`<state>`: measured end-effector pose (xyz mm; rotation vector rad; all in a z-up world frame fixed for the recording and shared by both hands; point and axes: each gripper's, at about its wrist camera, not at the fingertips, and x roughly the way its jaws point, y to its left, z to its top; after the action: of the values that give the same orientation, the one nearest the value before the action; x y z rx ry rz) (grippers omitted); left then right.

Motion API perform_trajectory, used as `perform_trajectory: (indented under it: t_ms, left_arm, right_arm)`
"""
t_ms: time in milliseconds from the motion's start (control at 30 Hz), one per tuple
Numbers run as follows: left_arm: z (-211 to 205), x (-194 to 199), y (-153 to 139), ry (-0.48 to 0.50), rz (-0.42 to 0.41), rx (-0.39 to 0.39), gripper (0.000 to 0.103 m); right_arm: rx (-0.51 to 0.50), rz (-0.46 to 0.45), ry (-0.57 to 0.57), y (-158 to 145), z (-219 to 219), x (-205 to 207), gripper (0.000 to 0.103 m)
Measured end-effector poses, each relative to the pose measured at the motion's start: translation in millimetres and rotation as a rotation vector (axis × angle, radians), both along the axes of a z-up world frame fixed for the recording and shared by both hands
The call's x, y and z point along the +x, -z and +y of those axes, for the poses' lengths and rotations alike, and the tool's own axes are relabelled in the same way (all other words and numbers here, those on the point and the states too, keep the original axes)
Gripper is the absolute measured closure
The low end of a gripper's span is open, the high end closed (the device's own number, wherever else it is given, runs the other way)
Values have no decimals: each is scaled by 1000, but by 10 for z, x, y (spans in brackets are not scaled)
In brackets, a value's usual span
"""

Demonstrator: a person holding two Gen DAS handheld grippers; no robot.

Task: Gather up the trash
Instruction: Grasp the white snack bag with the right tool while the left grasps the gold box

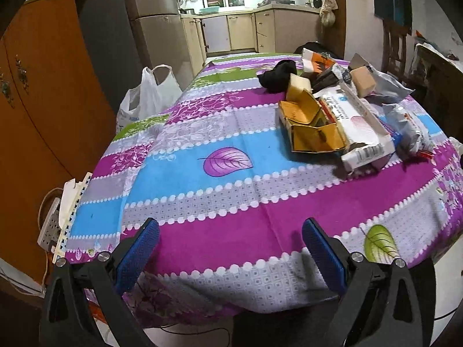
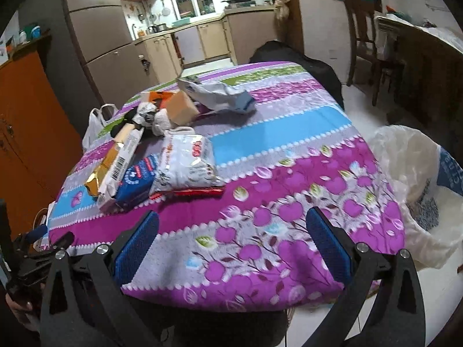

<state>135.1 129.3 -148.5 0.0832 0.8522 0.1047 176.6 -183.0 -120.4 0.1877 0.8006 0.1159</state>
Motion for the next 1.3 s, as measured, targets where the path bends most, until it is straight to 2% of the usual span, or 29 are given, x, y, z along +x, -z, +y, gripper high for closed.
perform_trajectory:
  t_ms: [133,233,300,400,467,500,600,700,833,933,1033,1100,1167,1300]
  left_arm:
    - [64,28,67,-12,13,-72,5]
    - [113,49,109,-33,37,-141,5]
    - [109,70,95,-31,38,-131,5]
    - [83,107,32,0,19,-92,5]
    - [64,122,-20,11,-1,-71,5]
    - [63,127,-32,16,-7,-70,5]
    - [21,176,-88,60,-23,-78,5]
    - [-51,260,-181,114,-47,-91,5]
    - [-75,390,-441,141,-120,-128,5]
    - [-104,600,-563,182,-136,-163,5]
    - [-181,872,-531,229,-115,-180,5]
    - [-202,1056,-439,253,-62,-214,7]
    - [-200,1197,-329,269,-3,-258,13]
    - [-177,1388,-108,272,71,-275,23]
  right_arm:
    - [25,-62,-74,-101,138,138,5]
    - [48,-64,-109,-104,201,354,8]
    - [67,-34,-136,-36,234,545,20]
    - [96,28,-158,115,258,788,31]
    - [123,54,-183,190,275,863,32]
    - [127,66,-189,231,287,890,40]
    - [114,61,-200,271,315,891,47]
    - [148,51,-202,238,281,848,56]
    - [213,-8,-186,63,135,651,57]
    - [227,-47,-187,-98,68,471,57]
    - [235,-56,-197,-176,53,305,57]
    - [237,-50,-202,-173,46,239,57]
    - [240,-42,-205,-172,21,191,57]
    - [230,-32,-195,-150,-3,127,57]
